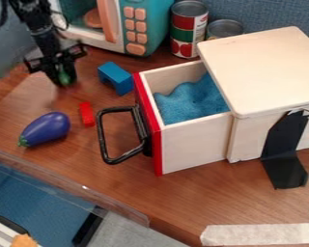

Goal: Move the green object from the drawer to the right side of the table

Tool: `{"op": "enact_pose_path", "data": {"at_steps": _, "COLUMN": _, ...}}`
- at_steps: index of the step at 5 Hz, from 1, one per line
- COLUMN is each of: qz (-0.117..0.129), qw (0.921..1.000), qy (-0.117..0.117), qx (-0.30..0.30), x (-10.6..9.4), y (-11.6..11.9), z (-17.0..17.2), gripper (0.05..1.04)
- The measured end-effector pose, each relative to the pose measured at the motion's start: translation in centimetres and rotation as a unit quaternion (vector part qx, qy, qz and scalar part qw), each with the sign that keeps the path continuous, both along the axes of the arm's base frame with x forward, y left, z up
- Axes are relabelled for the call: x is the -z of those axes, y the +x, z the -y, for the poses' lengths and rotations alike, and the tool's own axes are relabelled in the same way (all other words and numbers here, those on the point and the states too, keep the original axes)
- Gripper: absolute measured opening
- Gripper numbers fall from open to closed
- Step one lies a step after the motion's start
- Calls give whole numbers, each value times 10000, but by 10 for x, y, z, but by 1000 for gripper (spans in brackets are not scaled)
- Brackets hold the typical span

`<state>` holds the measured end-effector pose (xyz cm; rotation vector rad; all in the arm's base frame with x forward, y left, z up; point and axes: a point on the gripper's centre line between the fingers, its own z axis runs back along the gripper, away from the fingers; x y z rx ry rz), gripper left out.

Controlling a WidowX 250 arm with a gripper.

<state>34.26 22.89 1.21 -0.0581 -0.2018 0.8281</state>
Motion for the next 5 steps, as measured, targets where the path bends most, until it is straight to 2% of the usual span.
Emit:
{"op": "enact_pose_path", "data": {"at_steps": 1, "qz": 86, "qw": 9998, "qy": 164, "qx": -64, "x": -2, "y": 5, "z": -7, "gripper": 418}}
{"op": "enact_pose_path", "data": {"at_steps": 2, "qz": 102, "qw": 9997, "qy": 190, "qx": 72, "x": -2, "y": 6, "z": -7, "gripper": 724}}
{"op": "enact_pose_path", "data": {"at_steps": 3, "qz": 180, "qw": 9994, "qy": 276, "qx": 143, "x": -20, "y": 2, "z": -5, "gripper": 980}}
{"op": "enact_pose_path", "data": {"at_steps": 4, "qz": 254, "qw": 9985, "qy": 354, "qx": 323, "x": -59, "y": -2, "z": 1, "gripper": 1003}}
{"op": "enact_pose_path", "data": {"at_steps": 5, "qz": 12, "qw": 9980, "qy": 357, "qx": 522, "x": -95, "y": -17, "z": 7, "gripper": 1000}}
